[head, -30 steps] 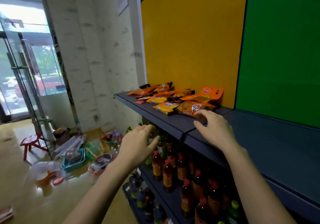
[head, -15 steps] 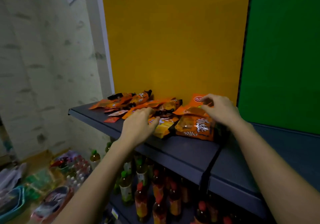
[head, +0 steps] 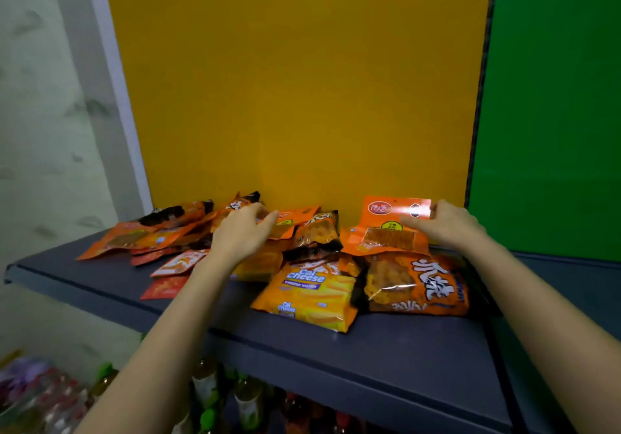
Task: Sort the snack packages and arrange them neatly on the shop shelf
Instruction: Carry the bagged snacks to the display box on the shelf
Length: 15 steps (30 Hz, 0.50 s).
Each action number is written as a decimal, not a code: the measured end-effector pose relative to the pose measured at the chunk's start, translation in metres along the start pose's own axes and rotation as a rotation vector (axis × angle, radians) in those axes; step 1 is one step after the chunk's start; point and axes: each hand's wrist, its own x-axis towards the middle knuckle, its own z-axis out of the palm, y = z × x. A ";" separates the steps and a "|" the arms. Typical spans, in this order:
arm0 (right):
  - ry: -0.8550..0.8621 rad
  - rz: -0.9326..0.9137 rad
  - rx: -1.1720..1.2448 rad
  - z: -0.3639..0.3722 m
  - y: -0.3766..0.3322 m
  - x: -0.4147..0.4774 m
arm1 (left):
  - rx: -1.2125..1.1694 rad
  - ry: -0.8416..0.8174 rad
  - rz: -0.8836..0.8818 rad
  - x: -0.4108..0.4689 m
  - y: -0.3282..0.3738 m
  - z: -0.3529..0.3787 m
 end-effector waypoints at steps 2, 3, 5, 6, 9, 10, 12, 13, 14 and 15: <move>-0.080 0.057 -0.031 0.005 -0.003 0.002 | 0.004 -0.049 0.004 0.014 -0.011 0.002; -0.120 0.083 -0.037 0.009 -0.006 0.003 | 0.003 -0.075 0.011 0.022 -0.018 0.002; -0.141 0.128 -0.031 0.018 -0.010 0.007 | 0.020 -0.139 0.028 0.038 -0.032 0.002; -0.131 0.155 -0.015 0.022 -0.013 0.007 | 0.029 -0.178 0.030 0.045 -0.037 0.003; -0.132 0.231 0.068 0.033 -0.019 0.013 | 0.032 -0.293 0.021 0.056 -0.049 0.005; -0.140 0.251 0.092 0.037 -0.021 0.014 | 0.034 -0.330 0.022 0.059 -0.052 0.006; -0.143 0.304 0.116 0.039 -0.026 0.013 | 0.039 -0.400 0.020 0.063 -0.056 0.007; -0.138 0.324 0.117 0.039 -0.028 0.012 | 0.039 -0.438 0.011 0.065 -0.058 0.007; -0.140 0.335 0.111 0.038 -0.031 0.011 | 0.038 -0.477 -0.006 0.067 -0.059 0.007; -0.152 0.351 0.103 0.036 -0.034 0.010 | 0.039 -0.511 -0.021 0.068 -0.059 0.007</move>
